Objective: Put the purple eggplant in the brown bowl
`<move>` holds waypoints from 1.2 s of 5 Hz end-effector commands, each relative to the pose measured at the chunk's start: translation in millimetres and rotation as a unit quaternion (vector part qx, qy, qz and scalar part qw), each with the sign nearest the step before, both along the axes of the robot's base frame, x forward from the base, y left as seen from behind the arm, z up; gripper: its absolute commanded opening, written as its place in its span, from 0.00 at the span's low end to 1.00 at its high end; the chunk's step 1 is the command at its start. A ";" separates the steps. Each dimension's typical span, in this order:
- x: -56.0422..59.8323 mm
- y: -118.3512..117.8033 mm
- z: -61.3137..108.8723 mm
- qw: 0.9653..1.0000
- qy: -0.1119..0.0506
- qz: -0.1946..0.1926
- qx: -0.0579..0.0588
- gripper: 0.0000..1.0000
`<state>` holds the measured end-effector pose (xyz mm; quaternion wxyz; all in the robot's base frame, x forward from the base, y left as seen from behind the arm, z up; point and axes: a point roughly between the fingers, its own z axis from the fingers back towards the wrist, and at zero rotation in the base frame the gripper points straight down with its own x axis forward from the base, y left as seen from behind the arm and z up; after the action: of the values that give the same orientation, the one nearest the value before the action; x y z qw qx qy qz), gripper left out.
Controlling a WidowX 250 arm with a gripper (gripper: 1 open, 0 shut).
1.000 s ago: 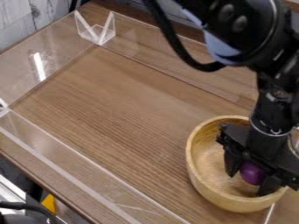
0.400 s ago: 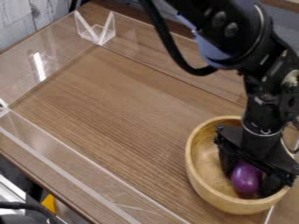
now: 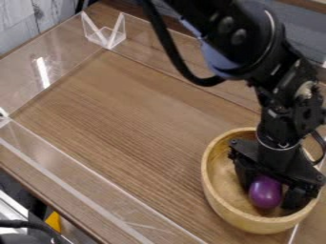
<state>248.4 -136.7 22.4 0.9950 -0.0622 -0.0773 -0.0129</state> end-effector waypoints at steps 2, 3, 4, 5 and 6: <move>5.1 8.0 12.0 1.000 0.003 0.000 -0.004 0.00; 6.4 8.4 15.1 1.000 0.005 0.017 -0.008 1.00; 8.4 8.9 18.4 0.999 0.006 0.033 -0.009 0.00; 9.4 18.3 23.0 0.998 0.008 0.061 -0.012 1.00; 16.1 17.1 27.8 0.996 0.008 0.082 -0.013 1.00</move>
<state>254.2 -118.0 33.7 0.9951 -0.0554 -0.0450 0.0683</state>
